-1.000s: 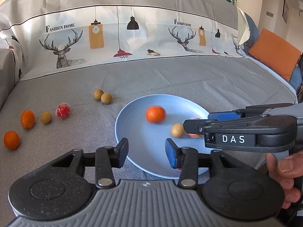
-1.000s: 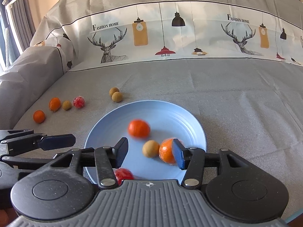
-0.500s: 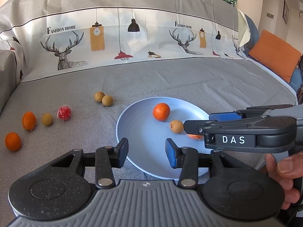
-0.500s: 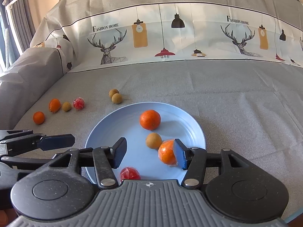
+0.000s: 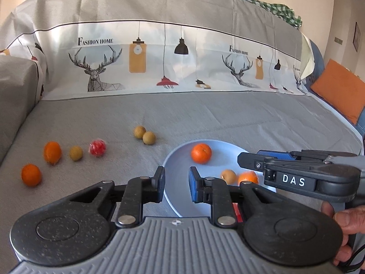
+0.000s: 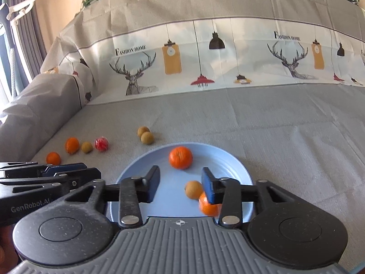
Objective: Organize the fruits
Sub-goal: 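Grasp a red wrapped fruit with left tool while right tool grasps a longan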
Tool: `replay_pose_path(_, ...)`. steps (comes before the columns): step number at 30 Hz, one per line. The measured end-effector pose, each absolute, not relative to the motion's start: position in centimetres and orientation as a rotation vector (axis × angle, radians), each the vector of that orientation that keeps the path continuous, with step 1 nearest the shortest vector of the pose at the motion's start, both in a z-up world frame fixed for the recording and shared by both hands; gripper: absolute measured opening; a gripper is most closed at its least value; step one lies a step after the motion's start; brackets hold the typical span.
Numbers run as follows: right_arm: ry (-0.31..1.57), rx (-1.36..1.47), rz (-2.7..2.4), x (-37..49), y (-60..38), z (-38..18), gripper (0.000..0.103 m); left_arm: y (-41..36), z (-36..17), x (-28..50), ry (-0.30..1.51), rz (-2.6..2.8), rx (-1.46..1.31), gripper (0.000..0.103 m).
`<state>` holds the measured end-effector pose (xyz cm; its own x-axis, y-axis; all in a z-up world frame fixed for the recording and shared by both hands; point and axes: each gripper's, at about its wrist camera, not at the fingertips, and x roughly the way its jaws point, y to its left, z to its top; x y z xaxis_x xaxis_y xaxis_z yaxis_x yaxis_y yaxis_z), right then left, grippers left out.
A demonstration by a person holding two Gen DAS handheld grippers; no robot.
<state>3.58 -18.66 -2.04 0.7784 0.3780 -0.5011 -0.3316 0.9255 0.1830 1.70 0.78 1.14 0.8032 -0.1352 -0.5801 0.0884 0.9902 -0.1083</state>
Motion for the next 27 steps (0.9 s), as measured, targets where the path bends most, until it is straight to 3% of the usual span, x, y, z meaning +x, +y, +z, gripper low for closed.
replay_pose_path(7,0.47,0.129,0.375,3.8,-18.2,-1.2,0.036,3.3,3.0,6.6,0.626,-0.046,-0.036,0.024)
replay_pose_path(11,0.468,0.133,0.366,4.1,-17.7,-1.2,0.036,5.5,0.6,7.1,0.533,0.014,0.033,0.025)
replay_pose_path(13,0.473,0.127,0.37,4.5,-17.4,-1.1,0.036,6.8,-1.1,8.6,0.651,0.07,-0.013,0.02)
replay_pose_path(17,0.52,0.142,0.383,6.0,-17.0,-1.3,0.037,8.9,-2.0,10.0,0.687,0.114,-0.136,0.021)
replay_pose_path(27,0.63,0.16,0.44,12.7,-12.0,-1.9,0.031,9.6,-3.4,11.3,0.723,0.137,-0.147,0.022)
